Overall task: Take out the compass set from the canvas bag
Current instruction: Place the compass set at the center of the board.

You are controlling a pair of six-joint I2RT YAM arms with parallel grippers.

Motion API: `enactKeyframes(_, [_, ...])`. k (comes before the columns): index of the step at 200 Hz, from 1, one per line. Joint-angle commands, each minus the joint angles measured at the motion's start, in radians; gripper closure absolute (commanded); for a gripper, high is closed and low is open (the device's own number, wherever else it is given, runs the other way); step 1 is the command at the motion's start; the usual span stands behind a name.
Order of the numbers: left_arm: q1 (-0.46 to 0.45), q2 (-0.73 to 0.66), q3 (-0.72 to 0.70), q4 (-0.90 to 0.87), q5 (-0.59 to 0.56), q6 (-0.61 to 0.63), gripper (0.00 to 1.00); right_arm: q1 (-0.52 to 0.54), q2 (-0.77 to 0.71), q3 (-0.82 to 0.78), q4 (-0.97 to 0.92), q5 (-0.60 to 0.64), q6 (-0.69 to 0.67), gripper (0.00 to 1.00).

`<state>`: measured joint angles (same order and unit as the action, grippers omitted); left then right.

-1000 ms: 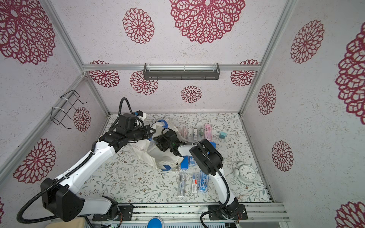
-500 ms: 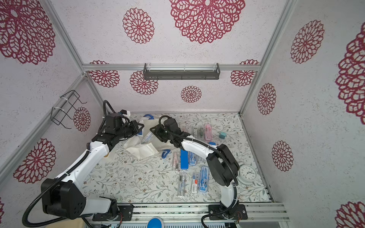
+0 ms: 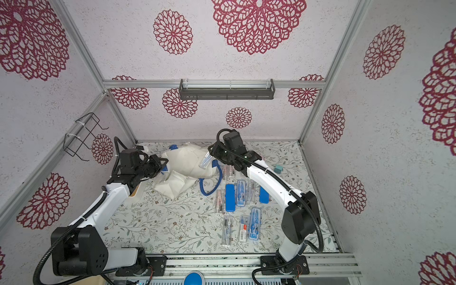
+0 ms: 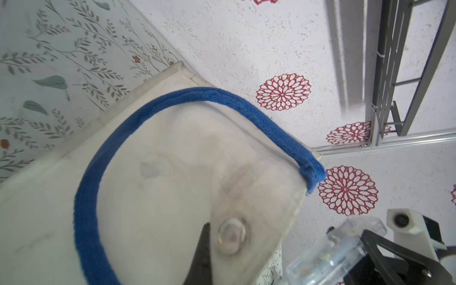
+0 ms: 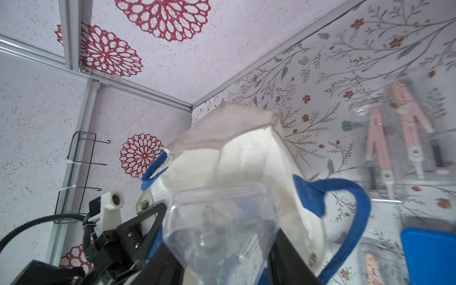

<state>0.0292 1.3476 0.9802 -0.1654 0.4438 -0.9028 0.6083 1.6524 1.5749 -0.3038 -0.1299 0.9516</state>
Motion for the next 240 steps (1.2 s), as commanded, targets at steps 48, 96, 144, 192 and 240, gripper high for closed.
enactKeyframes(48, [0.106, 0.005, -0.032, 0.021, 0.022, -0.045, 1.0, 0.007, -0.145, -0.195, -0.205, -0.175, -0.157, 0.62])
enactKeyframes(96, [0.105, 0.008, -0.032, 0.019, 0.05, -0.049, 1.0, 0.151, -0.047, -0.342, -0.19, -0.272, -0.138, 0.63])
enactKeyframes(144, [0.105, -0.022, -0.037, 0.01, 0.059, -0.047, 1.0, 0.256, 0.058, -0.401, -0.155, -0.33, -0.095, 0.63])
enactKeyframes(192, [0.102, -0.033, -0.029, -0.018, 0.077, -0.031, 1.0, 0.31, 0.073, -0.455, -0.132, -0.335, -0.046, 0.61])
enactKeyframes(240, [0.101, -0.034, -0.025, -0.04, 0.1, -0.012, 1.0, 0.33, 0.037, -0.551, -0.046, -0.313, 0.056, 0.39])
